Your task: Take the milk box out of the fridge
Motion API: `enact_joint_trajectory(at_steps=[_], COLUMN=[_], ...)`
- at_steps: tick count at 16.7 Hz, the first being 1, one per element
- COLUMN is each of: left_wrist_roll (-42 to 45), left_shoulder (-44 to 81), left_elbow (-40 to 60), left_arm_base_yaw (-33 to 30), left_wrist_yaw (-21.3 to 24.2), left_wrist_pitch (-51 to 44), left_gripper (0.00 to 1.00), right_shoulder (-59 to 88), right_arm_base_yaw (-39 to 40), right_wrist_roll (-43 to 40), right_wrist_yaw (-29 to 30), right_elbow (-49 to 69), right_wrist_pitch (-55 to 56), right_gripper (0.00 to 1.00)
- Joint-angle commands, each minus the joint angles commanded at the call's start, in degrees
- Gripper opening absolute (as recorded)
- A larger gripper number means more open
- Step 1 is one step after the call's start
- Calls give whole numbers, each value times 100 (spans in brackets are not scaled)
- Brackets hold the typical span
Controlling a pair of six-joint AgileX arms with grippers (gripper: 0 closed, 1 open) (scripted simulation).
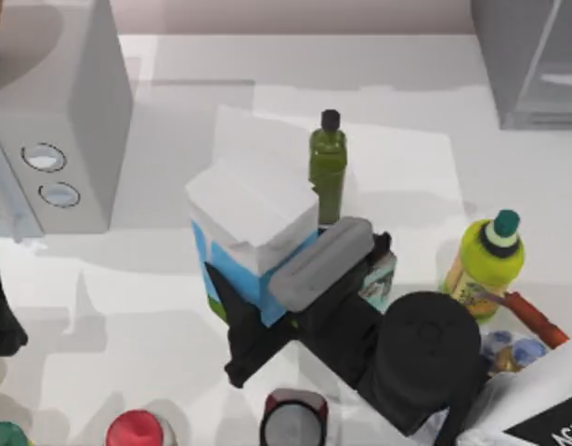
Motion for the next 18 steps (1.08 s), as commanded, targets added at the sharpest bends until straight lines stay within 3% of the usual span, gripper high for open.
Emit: enact_joint_trajectory(at_steps=[5,10,18], left_wrist_roll=[0,0,0], left_shoulder=[0,0,0], left_elbow=[0,0,0], left_arm_base_yaw=[0,0,0], left_wrist_yaw=[0,0,0], left_wrist_pitch=[0,0,0], left_gripper=[100,100,100], right_shoulder=[1027,1167,1167], right_arm_base_yaw=[-125,-154,-154], right_wrist_roll=[5,6,6], right_wrist_yaw=[-119,-136,-136], right_elbow=[847,962,962], right_wrist_pitch=[251,284,284], right_gripper=[0,0,60])
